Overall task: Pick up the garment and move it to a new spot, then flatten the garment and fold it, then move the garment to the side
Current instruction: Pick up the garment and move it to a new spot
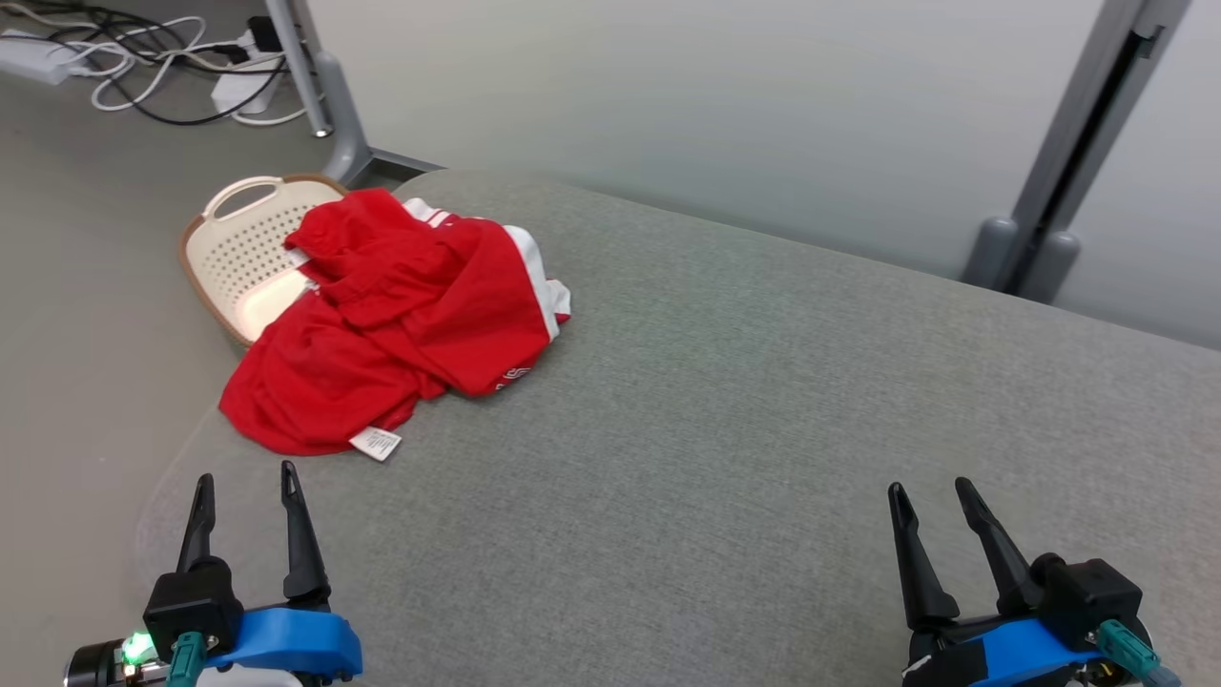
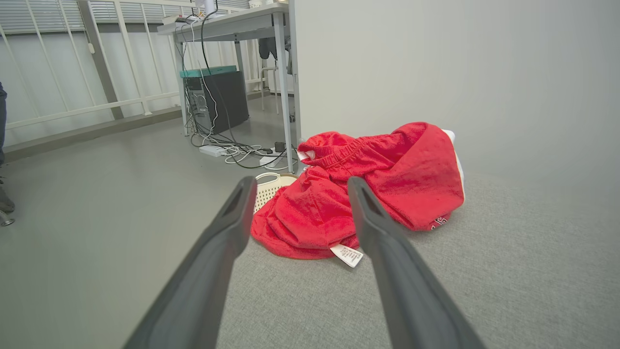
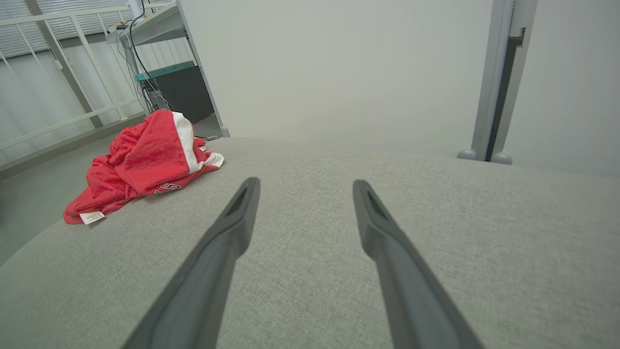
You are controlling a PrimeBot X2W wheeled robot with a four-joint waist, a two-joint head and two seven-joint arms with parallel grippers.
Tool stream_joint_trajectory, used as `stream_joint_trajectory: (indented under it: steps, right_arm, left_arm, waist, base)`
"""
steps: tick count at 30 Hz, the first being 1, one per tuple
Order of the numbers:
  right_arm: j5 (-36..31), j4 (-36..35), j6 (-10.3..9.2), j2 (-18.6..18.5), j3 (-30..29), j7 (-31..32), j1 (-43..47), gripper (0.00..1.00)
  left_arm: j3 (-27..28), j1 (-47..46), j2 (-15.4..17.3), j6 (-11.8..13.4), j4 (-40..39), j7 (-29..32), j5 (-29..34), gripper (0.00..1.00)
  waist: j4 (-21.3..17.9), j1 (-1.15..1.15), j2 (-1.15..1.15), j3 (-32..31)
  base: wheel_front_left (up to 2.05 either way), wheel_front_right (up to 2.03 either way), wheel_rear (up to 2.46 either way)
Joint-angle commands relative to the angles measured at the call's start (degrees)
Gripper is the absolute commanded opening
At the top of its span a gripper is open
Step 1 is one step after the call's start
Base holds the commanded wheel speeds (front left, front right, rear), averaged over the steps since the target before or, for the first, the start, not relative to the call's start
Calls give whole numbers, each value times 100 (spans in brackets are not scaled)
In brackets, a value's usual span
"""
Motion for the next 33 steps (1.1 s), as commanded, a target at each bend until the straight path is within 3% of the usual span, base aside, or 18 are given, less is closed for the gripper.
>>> stream_joint_trajectory:
  steps: [1, 10, 18, 33]
  right_arm:
    - [-29, -4, 3, -26, -1, -4, 15, 100]
    - [-24, 26, 3, -26, 35, -4, -2, 100]
    - [-22, 50, 3, -26, 69, -4, -52, 100]
    - [-220, -17, 3, -27, 143, -4, -245, 100]
  left_arm:
    - [20, -2, 29, 9, -10, -29, -9, 100]
    - [106, 33, 77, 39, -52, -29, -66, 100]
    - [148, 33, 96, 37, -48, -29, -83, 100]
    - [410, -592, 247, -60, 40, -29, -272, 100]
  waist:
    - [115, 0, 0, 2]
    - [432, 0, 0, 7]
    - [480, 0, 0, 26]
    - [-19, 0, 0, 289]
  base:
    - [0, 0, 0]
    - [0, 0, 0]
    - [0, 0, 0]
    - [0, 0, 0]
